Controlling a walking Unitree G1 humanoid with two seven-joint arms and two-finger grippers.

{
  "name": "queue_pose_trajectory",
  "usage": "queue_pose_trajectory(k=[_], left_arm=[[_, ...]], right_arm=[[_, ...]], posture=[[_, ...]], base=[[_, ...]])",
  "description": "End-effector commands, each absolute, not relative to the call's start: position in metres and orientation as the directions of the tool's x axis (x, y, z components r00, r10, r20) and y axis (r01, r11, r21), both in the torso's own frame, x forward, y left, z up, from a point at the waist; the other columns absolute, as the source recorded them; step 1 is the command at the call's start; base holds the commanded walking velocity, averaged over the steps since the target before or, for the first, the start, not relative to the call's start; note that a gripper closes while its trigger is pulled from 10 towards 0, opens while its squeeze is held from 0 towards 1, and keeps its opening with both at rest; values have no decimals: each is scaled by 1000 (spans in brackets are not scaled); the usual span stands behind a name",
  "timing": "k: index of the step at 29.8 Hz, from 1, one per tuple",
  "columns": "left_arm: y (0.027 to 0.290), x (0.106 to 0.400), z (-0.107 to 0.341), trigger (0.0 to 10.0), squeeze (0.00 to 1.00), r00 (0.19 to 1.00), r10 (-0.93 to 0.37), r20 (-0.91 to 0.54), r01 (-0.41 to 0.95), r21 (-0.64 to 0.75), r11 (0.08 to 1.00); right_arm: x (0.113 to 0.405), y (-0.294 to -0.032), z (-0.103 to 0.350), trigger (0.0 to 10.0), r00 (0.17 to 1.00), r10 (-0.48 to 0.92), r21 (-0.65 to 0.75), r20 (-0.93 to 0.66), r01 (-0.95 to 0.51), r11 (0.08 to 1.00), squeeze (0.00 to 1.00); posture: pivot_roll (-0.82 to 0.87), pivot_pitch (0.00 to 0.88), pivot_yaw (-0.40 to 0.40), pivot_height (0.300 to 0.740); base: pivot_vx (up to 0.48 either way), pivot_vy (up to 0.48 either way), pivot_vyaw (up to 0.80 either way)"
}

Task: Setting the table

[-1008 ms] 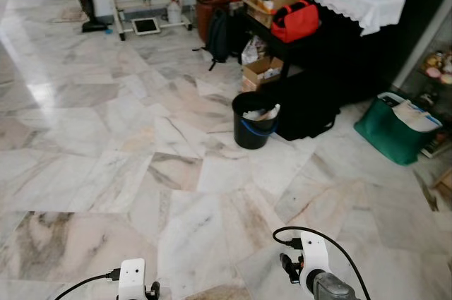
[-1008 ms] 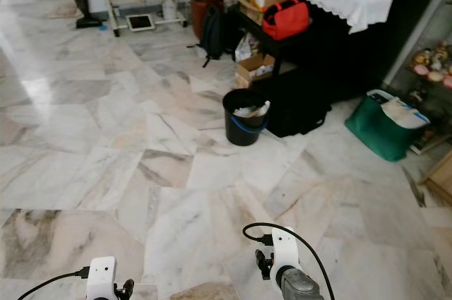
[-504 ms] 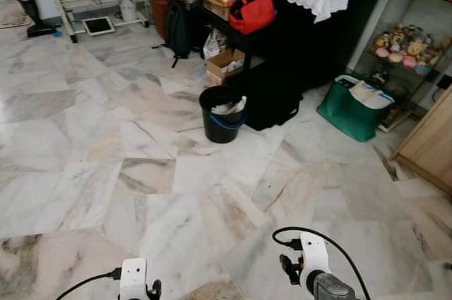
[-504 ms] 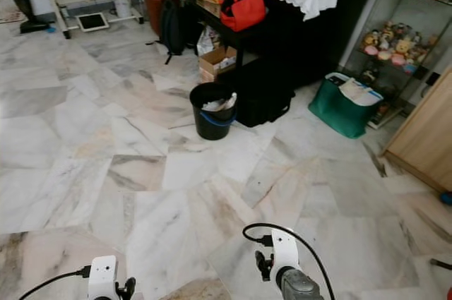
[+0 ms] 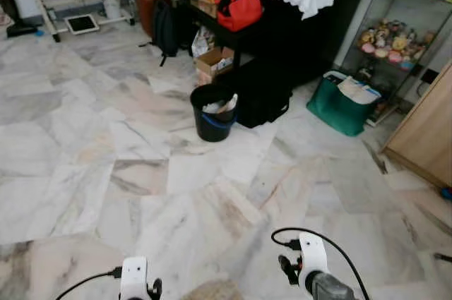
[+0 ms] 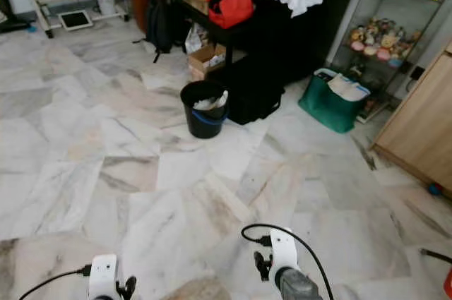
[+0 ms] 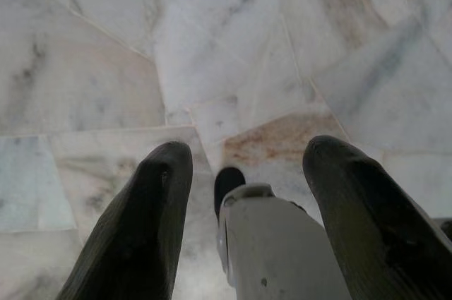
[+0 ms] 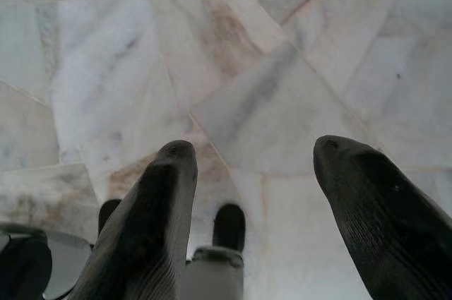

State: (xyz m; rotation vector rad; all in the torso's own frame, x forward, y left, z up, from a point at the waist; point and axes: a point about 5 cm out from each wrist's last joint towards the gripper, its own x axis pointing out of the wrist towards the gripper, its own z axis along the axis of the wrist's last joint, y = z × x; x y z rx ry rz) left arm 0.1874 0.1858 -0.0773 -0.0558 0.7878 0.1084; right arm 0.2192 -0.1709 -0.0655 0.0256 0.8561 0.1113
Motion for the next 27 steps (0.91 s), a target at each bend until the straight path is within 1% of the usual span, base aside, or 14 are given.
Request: queue_pose_trajectory(k=[1, 2, 4, 8, 13, 18, 22, 27], left_arm=[[180, 192, -76, 10000, 0, 705, 49, -708, -92, -22, 996], [177, 201, -72, 10000, 0, 719, 26, -694, -64, -29, 998], [174, 209, -68, 10000, 0, 730, 10, -683, -44, -32, 999], [173, 218, -63, 10000, 0, 740, -4, -673, -24, -32, 999], [168, 225, -59, 10000, 0, 744, -42, -667, 28, -32, 999], [162, 229, -57, 10000, 0, 740, -73, -669, 71, -30, 997], [158, 235, -54, 10000, 0, 742, -88, -664, 89, -32, 996], [155, 238, -53, 10000, 0, 746, -91, -660, 88, -38, 995]], right_arm=[[223, -174, -63, 10000, 672, 85, 68, -736, -52, 996, 0], [226, -178, -61, 10000, 688, 63, 65, -722, -24, 998, 0], [225, -182, -60, 10000, 695, 48, 64, -717, -3, 998, 0], [220, -189, -62, 10000, 696, 19, 59, -718, 34, 998, 0], [207, -201, -68, 10000, 686, -41, 46, -727, 108, 993, 0], [199, -207, -71, 10000, 681, -76, 45, -728, 159, 986, 0], [194, -210, -73, 10000, 678, -99, 45, -729, 191, 981, 0], [191, -211, -74, 10000, 671, -104, 40, -734, 196, 980, 0]], posture=[[131, 38, -23, 715], [118, 40, -15, 715], [109, 41, -8, 715], [80, 42, 10, 715], [26, 45, 42, 715], [-14, 47, 63, 715], [-34, 45, 65, 715], [-35, 39, 56, 715]], base=[[0, 0, 0], [0, 0, 0], [0, 0, 0], [0, 0, 0], [0, 0, 0], [0, 0, 0], [0, 0, 0], [0, 0, 0]])
